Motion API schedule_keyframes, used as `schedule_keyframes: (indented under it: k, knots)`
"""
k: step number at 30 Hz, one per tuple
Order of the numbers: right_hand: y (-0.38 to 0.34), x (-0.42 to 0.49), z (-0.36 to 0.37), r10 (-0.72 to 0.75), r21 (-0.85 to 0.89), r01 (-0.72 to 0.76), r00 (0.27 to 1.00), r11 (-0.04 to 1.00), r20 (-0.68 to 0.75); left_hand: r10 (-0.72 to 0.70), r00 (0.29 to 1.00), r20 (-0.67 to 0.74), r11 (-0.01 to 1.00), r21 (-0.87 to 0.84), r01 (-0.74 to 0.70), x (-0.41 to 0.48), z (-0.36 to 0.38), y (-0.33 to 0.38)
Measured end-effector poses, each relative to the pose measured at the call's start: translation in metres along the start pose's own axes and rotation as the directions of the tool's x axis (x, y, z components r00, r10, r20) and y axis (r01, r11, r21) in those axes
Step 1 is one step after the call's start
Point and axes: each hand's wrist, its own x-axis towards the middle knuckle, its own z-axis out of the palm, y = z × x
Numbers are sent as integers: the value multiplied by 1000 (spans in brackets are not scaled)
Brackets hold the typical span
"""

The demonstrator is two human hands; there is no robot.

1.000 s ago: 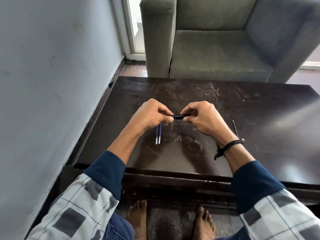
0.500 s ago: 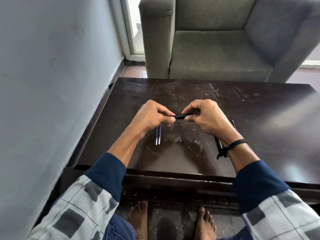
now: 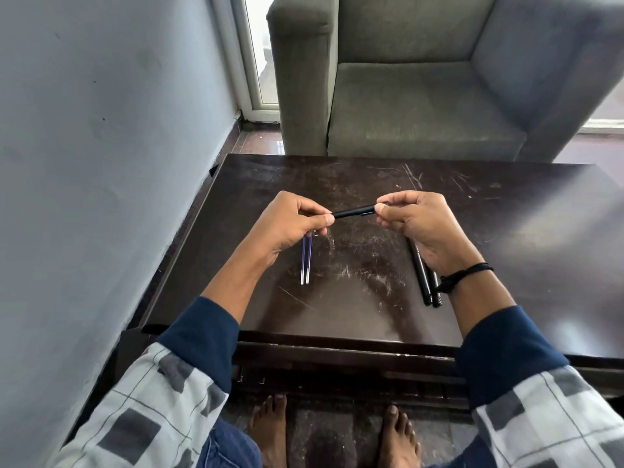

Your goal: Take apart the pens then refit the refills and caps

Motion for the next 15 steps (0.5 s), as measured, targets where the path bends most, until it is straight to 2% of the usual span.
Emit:
schedule_keyframes:
  k: [2,6,10,15]
  knots:
    - [0,2,-3,-12,-26,12,1000,1000,-11,8,999,-35,1000,24,-7,3,-3,-3]
    - [-1,-2,2,-81,-263,96,994,960,69,32,997,-76,995,100,-25,5,-2,-10]
    - [0,3,3,-187,-559,159,982,813,8,26,996,-89,984,176,-10,11,9,-11]
    - [8,21,3,-248,-641,152,967,752,-62,57,991,-119,965,262,-24,44,15,-7]
